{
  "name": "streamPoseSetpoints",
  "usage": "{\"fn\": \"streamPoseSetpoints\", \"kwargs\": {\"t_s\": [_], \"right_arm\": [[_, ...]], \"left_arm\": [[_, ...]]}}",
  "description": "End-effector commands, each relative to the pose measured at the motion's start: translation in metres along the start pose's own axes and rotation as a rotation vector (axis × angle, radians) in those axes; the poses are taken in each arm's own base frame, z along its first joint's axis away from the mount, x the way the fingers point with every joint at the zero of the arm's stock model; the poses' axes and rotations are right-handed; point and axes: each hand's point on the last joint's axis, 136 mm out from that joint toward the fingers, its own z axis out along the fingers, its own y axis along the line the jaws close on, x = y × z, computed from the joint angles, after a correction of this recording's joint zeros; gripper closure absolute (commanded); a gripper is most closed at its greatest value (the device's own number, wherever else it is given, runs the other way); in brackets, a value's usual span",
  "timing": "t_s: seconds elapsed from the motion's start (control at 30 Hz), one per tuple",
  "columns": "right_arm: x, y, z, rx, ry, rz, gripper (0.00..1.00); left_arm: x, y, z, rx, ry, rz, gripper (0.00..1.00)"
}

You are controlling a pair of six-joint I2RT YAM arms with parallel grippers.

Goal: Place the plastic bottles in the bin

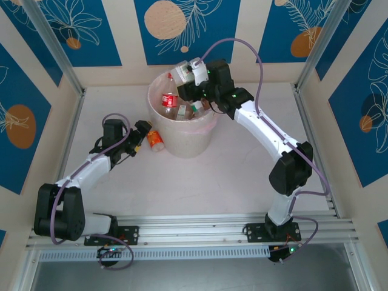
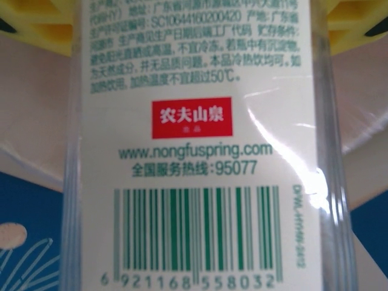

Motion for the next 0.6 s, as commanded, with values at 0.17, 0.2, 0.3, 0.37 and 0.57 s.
{"fn": "streamPoseSetpoints", "kwargs": {"t_s": [0.17,0.2,0.3,0.37,0.57], "right_arm": [[0.021,-0.038,-0.009,0.281,0.107,-0.009,0.24],[0.019,-0.033,-0.012,0.275,0.101,-0.028,0.21],[0.01,-0.025,-0.021,0.309,0.054,-0.068,0.01],[0.002,-0.028,-0.028,0.345,0.027,-0.052,0.01],[-0.016,-0.039,-0.047,0.43,-0.02,0.029,0.0]], "left_arm": [[0.001,0.003,-0.001,-0.01,-0.011,0.018,0.0],[0.0,0.003,-0.001,-0.013,-0.013,0.02,0.0],[-0.001,0.004,-0.002,-0.021,-0.019,0.028,0.0],[-0.001,0.004,-0.002,-0.025,-0.02,0.033,0.0],[-0.002,0.005,-0.001,-0.037,-0.02,0.04,0.0]]}}
